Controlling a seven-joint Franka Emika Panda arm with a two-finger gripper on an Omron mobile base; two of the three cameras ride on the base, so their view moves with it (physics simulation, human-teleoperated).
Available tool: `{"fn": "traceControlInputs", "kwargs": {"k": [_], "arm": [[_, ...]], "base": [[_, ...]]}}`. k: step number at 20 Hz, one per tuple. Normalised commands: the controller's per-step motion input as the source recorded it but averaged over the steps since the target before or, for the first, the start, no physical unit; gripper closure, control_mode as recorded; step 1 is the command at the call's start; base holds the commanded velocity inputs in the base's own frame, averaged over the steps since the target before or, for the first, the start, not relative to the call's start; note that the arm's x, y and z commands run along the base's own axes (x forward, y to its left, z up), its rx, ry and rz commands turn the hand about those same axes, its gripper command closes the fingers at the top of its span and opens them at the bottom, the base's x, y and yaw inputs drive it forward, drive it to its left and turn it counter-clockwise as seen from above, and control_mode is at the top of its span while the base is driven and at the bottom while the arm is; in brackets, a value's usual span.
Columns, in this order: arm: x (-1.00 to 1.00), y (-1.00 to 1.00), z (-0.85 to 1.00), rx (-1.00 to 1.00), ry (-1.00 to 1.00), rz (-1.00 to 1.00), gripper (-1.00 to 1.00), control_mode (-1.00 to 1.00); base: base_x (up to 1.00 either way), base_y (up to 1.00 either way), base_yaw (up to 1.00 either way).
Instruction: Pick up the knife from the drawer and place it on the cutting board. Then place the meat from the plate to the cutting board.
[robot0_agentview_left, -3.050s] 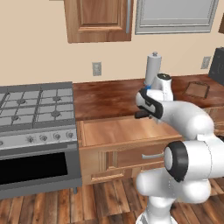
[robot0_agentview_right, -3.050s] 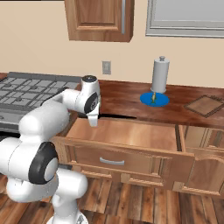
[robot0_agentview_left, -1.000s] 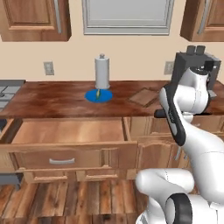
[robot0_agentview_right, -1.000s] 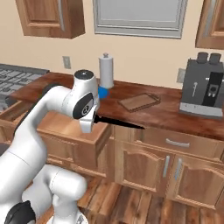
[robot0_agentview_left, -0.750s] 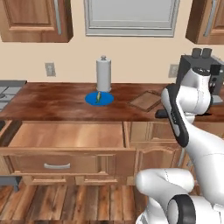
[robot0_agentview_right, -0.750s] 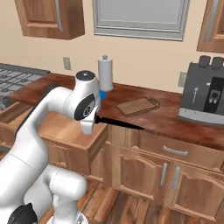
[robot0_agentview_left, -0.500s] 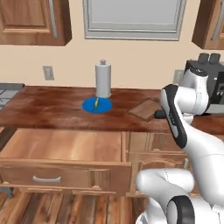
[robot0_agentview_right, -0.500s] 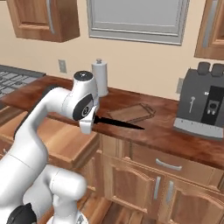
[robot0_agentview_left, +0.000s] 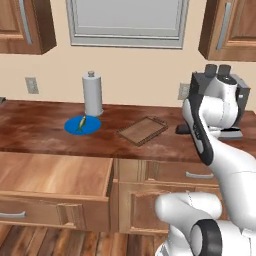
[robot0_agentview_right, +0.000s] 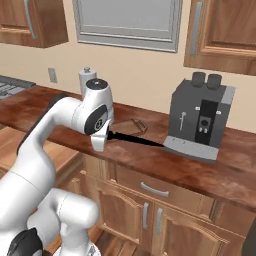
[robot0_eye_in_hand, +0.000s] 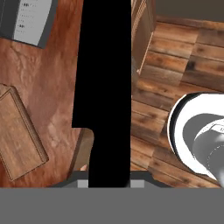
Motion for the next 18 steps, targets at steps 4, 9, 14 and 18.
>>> {"fn": "traceControlInputs", "kwargs": {"k": [4, 9, 14, 18], "arm": [[0.00, 0.00, 0.00, 0.00, 0.00, 0.00, 1.00, 1.00], [0.00, 0.00, 0.00, 0.00, 0.00, 0.00, 1.00, 1.00], [0.00, 0.00, 0.00, 0.00, 0.00, 0.00, 1.00, 1.00], [0.00, 0.00, 0.00, 0.00, 0.00, 0.00, 1.00, 1.00]], "base": [[0.14, 0.00, 0.00], [0.33, 0.06, 0.00], [0.56, -0.02, 0.03], [0.61, 0.52, 0.05]]}}
